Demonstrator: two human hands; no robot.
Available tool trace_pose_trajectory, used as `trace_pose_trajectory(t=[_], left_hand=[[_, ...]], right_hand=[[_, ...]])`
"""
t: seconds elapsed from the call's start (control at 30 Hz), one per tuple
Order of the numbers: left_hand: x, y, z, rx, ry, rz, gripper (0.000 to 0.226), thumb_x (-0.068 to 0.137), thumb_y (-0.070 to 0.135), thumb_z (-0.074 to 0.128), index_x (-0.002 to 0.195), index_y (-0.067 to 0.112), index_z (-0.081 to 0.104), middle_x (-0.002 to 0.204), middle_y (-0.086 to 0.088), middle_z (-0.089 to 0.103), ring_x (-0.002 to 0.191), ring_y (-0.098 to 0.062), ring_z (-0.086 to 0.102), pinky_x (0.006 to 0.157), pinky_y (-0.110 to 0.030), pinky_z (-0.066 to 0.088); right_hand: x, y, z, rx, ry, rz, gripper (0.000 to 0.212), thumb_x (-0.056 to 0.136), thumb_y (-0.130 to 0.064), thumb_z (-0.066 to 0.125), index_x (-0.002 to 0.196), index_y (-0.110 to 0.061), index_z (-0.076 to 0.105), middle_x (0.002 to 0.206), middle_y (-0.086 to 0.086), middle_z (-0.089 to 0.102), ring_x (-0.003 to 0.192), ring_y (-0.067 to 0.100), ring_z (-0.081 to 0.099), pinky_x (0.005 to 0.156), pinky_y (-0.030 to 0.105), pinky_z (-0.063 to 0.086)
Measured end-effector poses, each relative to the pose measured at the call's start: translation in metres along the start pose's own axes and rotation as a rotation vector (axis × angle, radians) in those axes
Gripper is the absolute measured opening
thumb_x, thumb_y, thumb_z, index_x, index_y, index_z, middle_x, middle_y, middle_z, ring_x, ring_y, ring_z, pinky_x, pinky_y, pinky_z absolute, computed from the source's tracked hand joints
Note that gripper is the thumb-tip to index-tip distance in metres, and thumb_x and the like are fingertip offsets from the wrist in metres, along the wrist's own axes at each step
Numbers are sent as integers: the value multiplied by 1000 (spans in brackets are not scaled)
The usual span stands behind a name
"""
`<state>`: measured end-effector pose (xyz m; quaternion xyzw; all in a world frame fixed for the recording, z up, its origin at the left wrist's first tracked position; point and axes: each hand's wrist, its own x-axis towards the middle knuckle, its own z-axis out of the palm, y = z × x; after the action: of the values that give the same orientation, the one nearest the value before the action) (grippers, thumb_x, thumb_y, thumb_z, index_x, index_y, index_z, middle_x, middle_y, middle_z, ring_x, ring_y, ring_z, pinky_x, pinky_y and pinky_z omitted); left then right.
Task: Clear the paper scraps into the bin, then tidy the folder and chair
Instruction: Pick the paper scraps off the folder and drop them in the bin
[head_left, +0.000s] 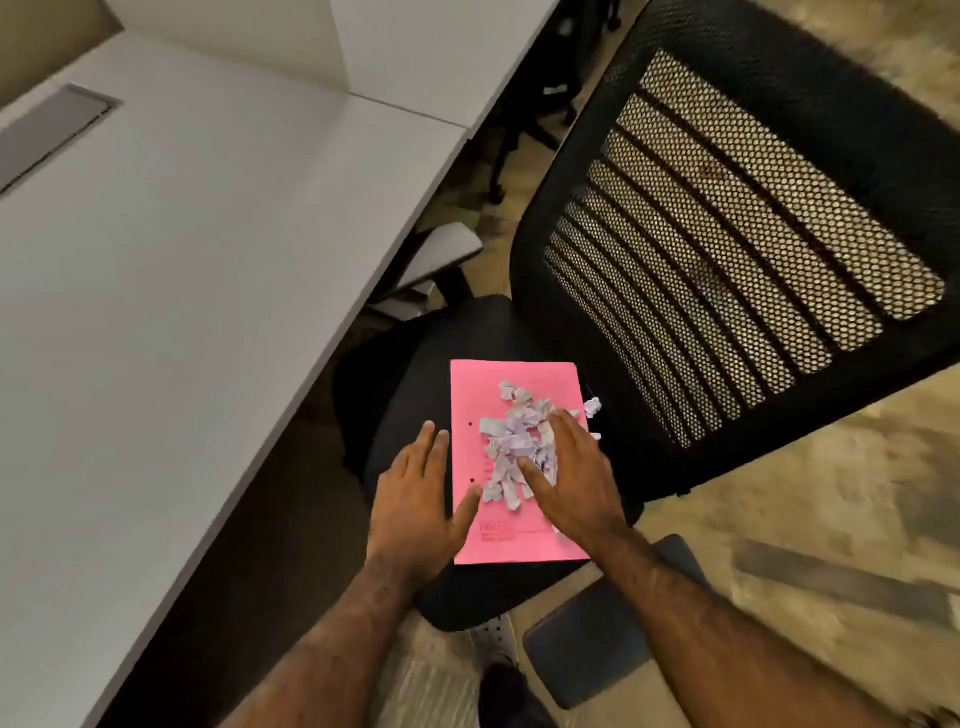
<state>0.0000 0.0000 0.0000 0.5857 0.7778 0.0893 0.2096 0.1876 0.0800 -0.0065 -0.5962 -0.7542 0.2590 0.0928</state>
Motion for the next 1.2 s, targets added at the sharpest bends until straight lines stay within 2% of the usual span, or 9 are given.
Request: trace_pose_trajectory(t=[0.1, 0.2, 0.33, 0.53, 0.7, 0.9, 1.0, 1.1, 1.2], left_hand=[[29, 8, 29, 2, -42, 37, 94, 78, 82, 31, 151, 32, 0, 161, 8, -2, 147, -23, 13, 112, -41, 8], [56, 12, 60, 8, -99, 43, 97, 76, 82, 35, 149, 34, -6, 161, 7, -7, 149, -23, 4, 111, -40, 3], [88, 10, 95, 28, -139, 63, 92, 78, 74, 41, 150, 34, -1, 162, 3, -5, 148, -28, 6, 116, -46, 13], [118, 10, 131, 104, -160, 122, 88, 78, 76, 36, 149, 38, 1, 163, -2, -3, 148, -32, 5, 116, -51, 13], [140, 23, 156, 131, -155, 84, 80, 83, 76, 22, 149, 38, -2, 162, -1, -4, 148, -32, 0, 113, -47, 0], [143, 45, 179, 93, -118, -50, 67, 90, 65, 13, 149, 34, 16, 159, -6, 23, 144, -34, 24, 114, -50, 23], [145, 49, 183, 133, -112, -51, 69, 87, 64, 10, 147, 32, 24, 153, -8, 35, 136, -35, 36, 107, -50, 36], [152, 45, 188, 158, -60, 41, 59, 92, 58, 33, 142, 25, 36, 137, -12, 51, 119, -35, 49, 86, -46, 52], [159, 40, 193, 148, -44, 111, 52, 88, 49, 56, 131, 23, 42, 125, -13, 56, 106, -32, 53, 67, -38, 56]], right_hand=[[25, 31, 7, 7, -45, 79, 79, 88, -59, 50, 148, -18, 22, 158, 5, 24, 144, 22, 23, 114, 45, 29], [47, 56, 24, 29, -76, 125, 80, 87, -60, 50, 148, -18, 21, 159, 5, 21, 144, 24, 22, 114, 47, 29], [75, 78, 49, -1, -81, 141, 84, 85, -66, 45, 149, -18, 18, 160, 6, 16, 145, 26, 20, 113, 49, 31], [103, 99, 79, -154, -116, 192, 92, 76, -82, 25, 149, -29, 6, 161, 2, 10, 142, 31, 25, 99, 52, 42], [115, 109, 94, -269, -140, 100, 79, 80, -75, 20, 147, -35, 6, 160, 3, 15, 140, 30, 27, 93, 50, 46], [129, 113, 106, -341, -138, -4, 61, 93, -60, 23, 148, -40, 8, 154, 10, 29, 131, 31, 37, 93, 48, 46], [135, 117, 109, -365, -121, -32, 57, 96, -55, 25, 149, -38, 13, 145, 11, 37, 121, 30, 43, 84, 46, 49], [141, 121, 110, -359, -92, -40, 53, 97, -52, 28, 147, -35, 23, 134, 8, 44, 112, 27, 45, 72, 42, 52], [146, 125, 112, -356, -98, -71, 51, 97, -49, 33, 145, -34, 29, 124, 8, 47, 105, 27, 47, 64, 38, 50]])
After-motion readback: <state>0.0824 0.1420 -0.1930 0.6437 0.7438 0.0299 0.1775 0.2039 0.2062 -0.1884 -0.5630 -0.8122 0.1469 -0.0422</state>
